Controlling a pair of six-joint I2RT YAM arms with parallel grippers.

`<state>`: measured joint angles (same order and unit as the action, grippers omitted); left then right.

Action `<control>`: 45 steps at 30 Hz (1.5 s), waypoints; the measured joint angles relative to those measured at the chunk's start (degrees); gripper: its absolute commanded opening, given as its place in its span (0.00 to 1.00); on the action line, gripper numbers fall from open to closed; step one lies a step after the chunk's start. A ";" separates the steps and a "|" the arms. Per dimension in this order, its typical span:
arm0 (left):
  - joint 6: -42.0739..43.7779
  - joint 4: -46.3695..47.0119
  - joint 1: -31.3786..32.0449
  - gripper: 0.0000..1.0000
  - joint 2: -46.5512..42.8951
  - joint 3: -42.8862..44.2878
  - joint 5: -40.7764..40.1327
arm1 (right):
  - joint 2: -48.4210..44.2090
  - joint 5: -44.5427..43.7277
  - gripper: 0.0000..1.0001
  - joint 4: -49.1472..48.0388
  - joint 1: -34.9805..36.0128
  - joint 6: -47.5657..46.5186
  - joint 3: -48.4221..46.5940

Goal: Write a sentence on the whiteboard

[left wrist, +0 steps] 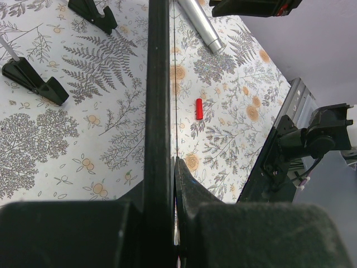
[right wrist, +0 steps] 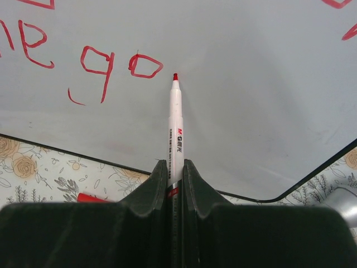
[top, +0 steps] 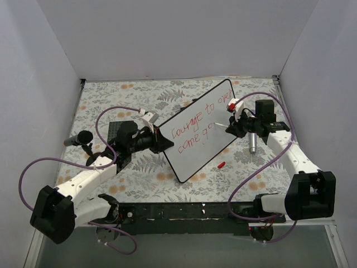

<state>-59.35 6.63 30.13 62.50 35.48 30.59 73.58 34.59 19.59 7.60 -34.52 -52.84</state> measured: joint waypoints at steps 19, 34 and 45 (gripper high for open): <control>-0.04 -0.04 -0.04 0.00 0.09 0.02 0.04 | 0.39 -0.33 0.01 -0.11 0.24 1.53 -0.28; -0.02 -0.04 -0.02 0.00 0.09 0.02 0.11 | 0.39 -1.62 0.01 -1.01 -1.03 1.57 -0.28; -0.02 -0.04 -0.02 0.00 0.09 0.04 0.11 | 0.39 -1.84 0.01 -0.57 -1.22 0.28 -0.20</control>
<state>-59.37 6.59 30.11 62.59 35.53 30.70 73.97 32.75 19.03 6.37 -34.24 -53.04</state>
